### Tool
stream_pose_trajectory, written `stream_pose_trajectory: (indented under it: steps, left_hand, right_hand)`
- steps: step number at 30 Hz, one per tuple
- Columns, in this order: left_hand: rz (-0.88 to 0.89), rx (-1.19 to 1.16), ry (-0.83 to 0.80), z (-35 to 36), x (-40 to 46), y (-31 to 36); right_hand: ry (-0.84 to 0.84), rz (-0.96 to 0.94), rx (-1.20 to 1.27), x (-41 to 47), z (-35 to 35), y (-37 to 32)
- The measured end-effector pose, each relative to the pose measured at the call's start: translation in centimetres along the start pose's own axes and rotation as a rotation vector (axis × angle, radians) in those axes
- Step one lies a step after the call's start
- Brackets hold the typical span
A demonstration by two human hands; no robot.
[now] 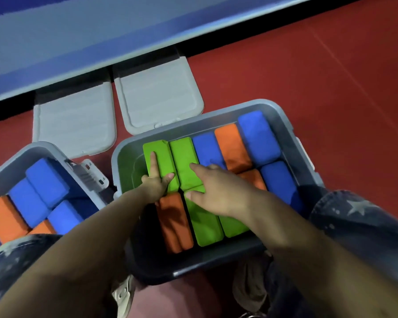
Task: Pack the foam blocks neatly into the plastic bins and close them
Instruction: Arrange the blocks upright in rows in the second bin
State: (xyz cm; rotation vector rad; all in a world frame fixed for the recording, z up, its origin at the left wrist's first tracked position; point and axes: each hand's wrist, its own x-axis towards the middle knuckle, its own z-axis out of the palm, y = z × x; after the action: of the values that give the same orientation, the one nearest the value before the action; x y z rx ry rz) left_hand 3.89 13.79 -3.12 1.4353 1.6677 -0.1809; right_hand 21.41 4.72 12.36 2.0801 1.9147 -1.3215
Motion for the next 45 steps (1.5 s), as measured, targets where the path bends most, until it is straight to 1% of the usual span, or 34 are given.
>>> stream_pose_trajectory:
  steps: [5,9,10,11,13,14,15,17,22,27,31,36,40,42,45]
  left_hand:
    - [-0.004,0.003,0.038,0.4,-1.0,0.4]
    - [-0.018,-0.012,-0.024,0.0,-2.1,0.4]
    - [-0.030,-0.023,-0.014,0.1,-2.8,0.4]
    - [-0.049,-0.057,0.031,0.3,-3.7,0.3]
    - [-0.157,-0.100,0.107,1.7,-5.6,-0.5]
    - [-0.234,-0.107,0.105,2.8,-6.6,-1.2]
    - [-0.298,-0.110,0.065,4.1,-7.4,-2.1]
    - [-0.347,-0.101,-0.011,6.3,-8.6,-3.6]
    - [-0.310,-0.048,0.014,8.7,-9.1,-4.9]
    - [-0.301,-0.002,-0.028,6.5,-9.4,-4.9]
    - [-0.214,0.072,0.019,5.1,-9.9,-5.7]
    - [-0.170,0.059,0.076,5.7,-11.6,-6.8]
    - [-0.171,0.024,0.082,5.9,-11.4,-6.2]
    - [-0.186,0.042,0.090,5.8,-11.2,-5.4]
    - [-0.178,0.067,0.056,6.2,-11.7,-4.3]
  right_hand:
    - [-0.025,0.028,-0.037,-0.6,0.4,1.0]
    - [-0.029,0.036,-0.087,-1.5,0.5,2.0]
    - [-0.034,0.037,-0.105,-1.7,0.6,2.2]
    - [-0.039,0.034,-0.124,-2.0,0.6,2.2]
    - [-0.050,0.029,-0.151,-2.4,0.5,2.2]
    - [-0.058,0.030,-0.159,-2.6,0.5,2.2]
    - [-0.069,0.030,-0.165,-2.7,0.5,2.1]
    - [-0.087,0.027,-0.179,-2.8,0.4,2.0]
    - [-0.107,0.015,-0.170,-2.6,0.5,2.2]
    - [-0.108,-0.008,-0.158,-2.7,0.0,2.2]
    - [-0.086,-0.001,-0.158,-2.6,-0.5,2.1]
    - [-0.094,-0.001,-0.154,-2.9,-0.4,1.9]
    - [-0.098,0.008,-0.156,-3.1,0.0,2.1]
    - [-0.110,0.016,-0.174,-3.1,0.3,2.3]
    - [-0.117,0.017,-0.191,-2.7,0.6,2.4]
